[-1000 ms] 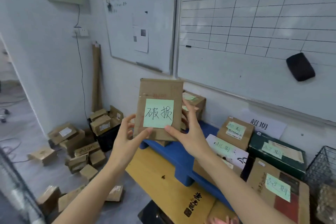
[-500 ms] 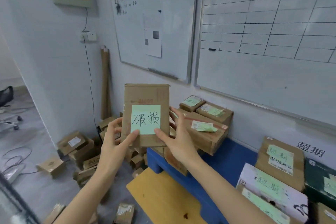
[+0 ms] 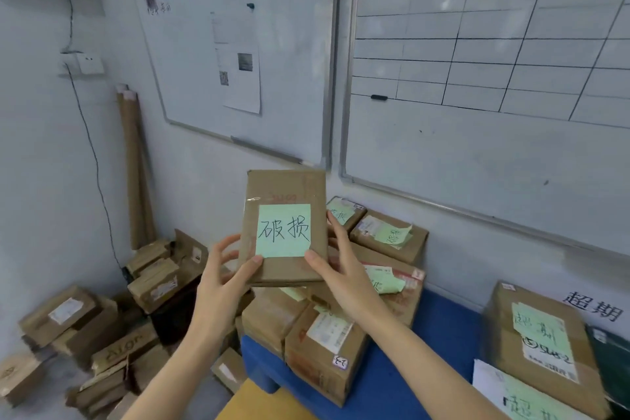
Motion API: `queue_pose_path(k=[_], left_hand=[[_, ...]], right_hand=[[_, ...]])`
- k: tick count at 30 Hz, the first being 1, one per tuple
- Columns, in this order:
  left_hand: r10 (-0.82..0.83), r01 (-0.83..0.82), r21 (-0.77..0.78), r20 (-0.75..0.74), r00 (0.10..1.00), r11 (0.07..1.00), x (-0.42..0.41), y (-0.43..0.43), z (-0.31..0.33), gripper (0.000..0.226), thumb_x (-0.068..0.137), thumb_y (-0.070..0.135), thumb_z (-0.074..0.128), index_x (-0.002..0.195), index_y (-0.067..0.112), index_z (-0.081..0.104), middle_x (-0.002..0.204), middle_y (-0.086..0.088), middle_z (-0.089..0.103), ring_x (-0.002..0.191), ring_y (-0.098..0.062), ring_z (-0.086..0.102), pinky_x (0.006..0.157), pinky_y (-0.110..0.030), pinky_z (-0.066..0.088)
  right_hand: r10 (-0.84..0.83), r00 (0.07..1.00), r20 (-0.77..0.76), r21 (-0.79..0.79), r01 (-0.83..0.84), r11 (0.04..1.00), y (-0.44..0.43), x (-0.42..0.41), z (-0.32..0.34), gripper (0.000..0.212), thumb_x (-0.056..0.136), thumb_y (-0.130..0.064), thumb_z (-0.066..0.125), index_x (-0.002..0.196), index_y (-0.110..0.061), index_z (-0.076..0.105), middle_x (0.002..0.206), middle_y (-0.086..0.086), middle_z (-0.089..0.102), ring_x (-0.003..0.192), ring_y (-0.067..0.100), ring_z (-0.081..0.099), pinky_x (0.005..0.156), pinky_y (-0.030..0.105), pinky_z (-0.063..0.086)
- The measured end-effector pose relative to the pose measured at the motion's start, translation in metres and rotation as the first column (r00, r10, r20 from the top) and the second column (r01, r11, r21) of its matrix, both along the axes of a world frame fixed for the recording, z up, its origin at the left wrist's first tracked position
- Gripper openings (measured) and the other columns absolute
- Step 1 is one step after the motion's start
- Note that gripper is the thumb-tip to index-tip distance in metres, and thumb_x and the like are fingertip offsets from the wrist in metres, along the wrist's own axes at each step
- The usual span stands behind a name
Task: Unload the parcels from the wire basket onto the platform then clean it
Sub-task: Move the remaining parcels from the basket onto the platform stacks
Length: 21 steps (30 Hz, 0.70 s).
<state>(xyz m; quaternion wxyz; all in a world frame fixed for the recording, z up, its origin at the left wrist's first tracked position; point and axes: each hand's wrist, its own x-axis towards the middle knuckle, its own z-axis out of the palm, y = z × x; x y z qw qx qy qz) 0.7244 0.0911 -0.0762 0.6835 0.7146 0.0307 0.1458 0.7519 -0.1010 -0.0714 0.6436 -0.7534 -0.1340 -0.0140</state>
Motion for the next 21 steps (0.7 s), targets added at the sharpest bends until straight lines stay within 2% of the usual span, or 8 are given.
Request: queue_pose_path(k=[2, 5, 8, 11, 15, 18, 19, 21], left_hand=[[-0.049, 0.049, 0.026, 0.010, 0.999, 0.998, 0.027, -0.004, -0.002, 0.037, 0.089, 0.034, 0.066, 0.123, 0.041, 0.051, 0.121, 0.010, 0.059, 0.095, -0.005, 0.065, 0.076, -0.026, 0.050], [-0.139, 0.139, 0.069, -0.011, 0.990, 0.988, 0.065, -0.012, -0.006, 0.037, 0.093, 0.031, 0.063, 0.128, 0.034, 0.050, 0.121, 0.012, 0.057, 0.093, -0.001, 0.063, 0.071, -0.017, 0.045], [-0.274, 0.275, 0.107, -0.024, 0.961, 0.955, 0.101, -0.019, -0.003, 0.040, 0.090, 0.038, 0.069, 0.125, 0.033, 0.051, 0.121, 0.013, 0.058, 0.094, 0.001, 0.061, 0.065, -0.011, 0.045], [-0.385, 0.386, 0.115, -0.031, 0.922, 0.915, 0.139, -0.018, -0.001, 0.042, 0.082, 0.042, 0.070, 0.120, 0.033, 0.054, 0.119, 0.011, 0.061, 0.089, 0.010, 0.061, 0.064, -0.008, 0.047], [-0.471, 0.472, 0.187, -0.048, 0.881, 0.862, 0.183, -0.010, -0.002, 0.037, 0.087, 0.042, 0.069, 0.120, 0.032, 0.055, 0.117, 0.012, 0.063, 0.088, 0.015, 0.060, 0.065, -0.004, 0.044], [-0.521, 0.521, 0.212, -0.064, 0.851, 0.826, 0.211, -0.006, -0.002, 0.028, 0.094, 0.029, 0.063, 0.121, 0.030, 0.056, 0.116, 0.012, 0.062, 0.082, 0.014, 0.061, 0.064, -0.002, 0.043], [-0.534, 0.535, 0.218, -0.066, 0.843, 0.817, 0.219, -0.005, -0.003, 0.029, 0.094, 0.025, 0.063, 0.122, 0.029, 0.056, 0.116, 0.011, 0.062, 0.083, 0.012, 0.062, 0.065, -0.004, 0.045], [-0.557, 0.556, 0.241, -0.069, 0.827, 0.795, 0.233, -0.001, -0.007, 0.033, 0.094, 0.025, 0.064, 0.125, 0.030, 0.055, 0.121, 0.011, 0.062, 0.094, 0.005, 0.063, 0.068, -0.010, 0.048]], right_hand=[[-0.049, 0.998, -0.029, 0.028, 0.050, 0.998, -0.008, 0.013, -0.002, 0.070, 0.092, -0.044, 0.065, 0.141, -0.064, 0.019, 0.149, -0.025, 0.040, 0.135, 0.003, 0.043, 0.107, 0.027, 0.042], [-0.161, 0.986, -0.053, 0.022, 0.162, 0.987, -0.019, 0.034, -0.007, 0.073, 0.092, -0.043, 0.064, 0.145, -0.058, 0.016, 0.146, -0.031, 0.033, 0.136, -0.001, 0.036, 0.109, 0.028, 0.037], [-0.272, 0.957, -0.104, 0.025, 0.276, 0.961, -0.025, 0.056, -0.009, 0.074, 0.092, -0.041, 0.064, 0.147, -0.055, 0.017, 0.141, -0.027, 0.039, 0.128, 0.002, 0.043, 0.093, 0.019, 0.041], [-0.366, 0.915, -0.168, 0.066, 0.381, 0.922, -0.025, 0.076, -0.010, 0.064, 0.093, -0.035, 0.065, 0.135, -0.058, 0.022, 0.121, -0.029, 0.050, 0.113, -0.004, 0.052, 0.082, 0.017, 0.043], [-0.479, 0.836, -0.266, 0.088, 0.516, 0.852, -0.018, 0.105, -0.014, 0.062, 0.090, -0.039, 0.068, 0.134, -0.057, 0.028, 0.127, -0.012, 0.060, 0.112, 0.004, 0.058, 0.082, 0.025, 0.045], [-0.520, 0.784, -0.339, 0.127, 0.586, 0.800, -0.011, 0.124, -0.015, 0.060, 0.091, -0.036, 0.067, 0.136, -0.050, 0.031, 0.115, -0.014, 0.059, 0.098, 0.000, 0.056, 0.075, 0.027, 0.043], [-0.535, 0.764, -0.361, 0.134, 0.611, 0.781, -0.009, 0.129, -0.014, 0.060, 0.092, -0.035, 0.067, 0.139, -0.047, 0.031, 0.113, -0.015, 0.057, 0.094, 0.000, 0.053, 0.078, 0.029, 0.044], [-0.565, 0.726, -0.391, 0.123, 0.650, 0.750, -0.007, 0.139, -0.016, 0.066, 0.090, -0.036, 0.068, 0.145, -0.040, 0.031, 0.130, -0.007, 0.053, 0.103, 0.008, 0.051, 0.094, 0.037, 0.042]])
